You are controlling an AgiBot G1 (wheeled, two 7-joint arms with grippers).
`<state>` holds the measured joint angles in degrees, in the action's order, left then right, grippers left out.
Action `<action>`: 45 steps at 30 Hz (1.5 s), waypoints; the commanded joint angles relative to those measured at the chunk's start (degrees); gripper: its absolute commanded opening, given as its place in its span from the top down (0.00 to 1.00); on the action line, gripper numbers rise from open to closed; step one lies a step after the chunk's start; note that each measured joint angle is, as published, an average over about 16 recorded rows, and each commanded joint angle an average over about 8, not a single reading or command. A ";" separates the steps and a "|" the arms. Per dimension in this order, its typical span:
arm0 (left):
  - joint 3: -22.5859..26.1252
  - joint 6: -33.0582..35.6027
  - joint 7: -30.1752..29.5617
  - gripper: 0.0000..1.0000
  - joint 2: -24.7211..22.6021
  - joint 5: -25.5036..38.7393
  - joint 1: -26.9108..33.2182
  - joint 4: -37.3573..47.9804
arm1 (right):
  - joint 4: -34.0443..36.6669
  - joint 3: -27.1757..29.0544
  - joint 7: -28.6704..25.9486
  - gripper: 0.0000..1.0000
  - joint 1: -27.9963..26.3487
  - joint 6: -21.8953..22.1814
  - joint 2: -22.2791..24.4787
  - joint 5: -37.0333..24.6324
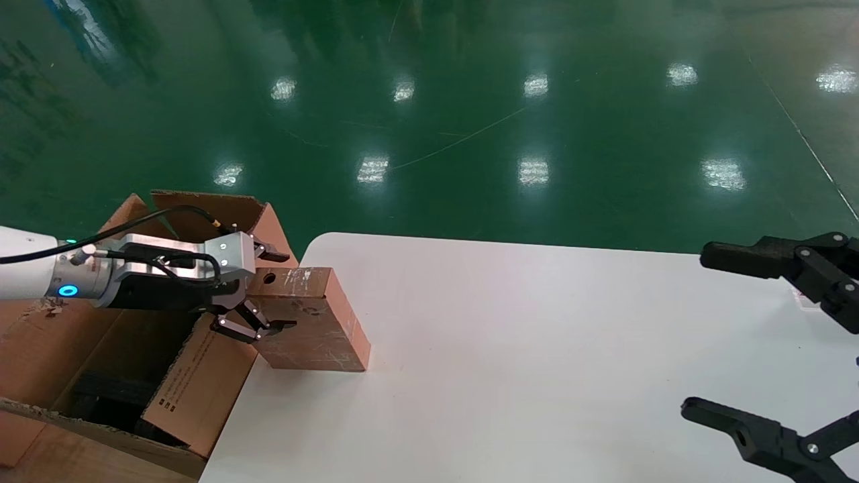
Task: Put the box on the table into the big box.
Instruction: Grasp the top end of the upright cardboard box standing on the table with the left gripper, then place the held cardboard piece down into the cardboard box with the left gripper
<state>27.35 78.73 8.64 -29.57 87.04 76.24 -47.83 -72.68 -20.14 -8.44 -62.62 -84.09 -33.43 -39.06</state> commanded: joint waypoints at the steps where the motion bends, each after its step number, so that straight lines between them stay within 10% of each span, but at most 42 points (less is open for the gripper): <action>1: 0.05 0.12 0.28 1.00 0.01 0.09 0.10 0.38 | 0.00 0.00 0.00 1.00 0.00 0.00 0.00 0.00; 45: -2.95 3.89 -5.12 1.00 1.46 -4.97 5.58 -1.51 | 0.00 -0.04 0.02 1.00 -0.01 0.01 0.01 0.02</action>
<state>24.38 82.23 2.89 -27.94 82.33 82.01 -48.94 -72.68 -20.18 -8.43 -62.63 -84.07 -33.42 -39.04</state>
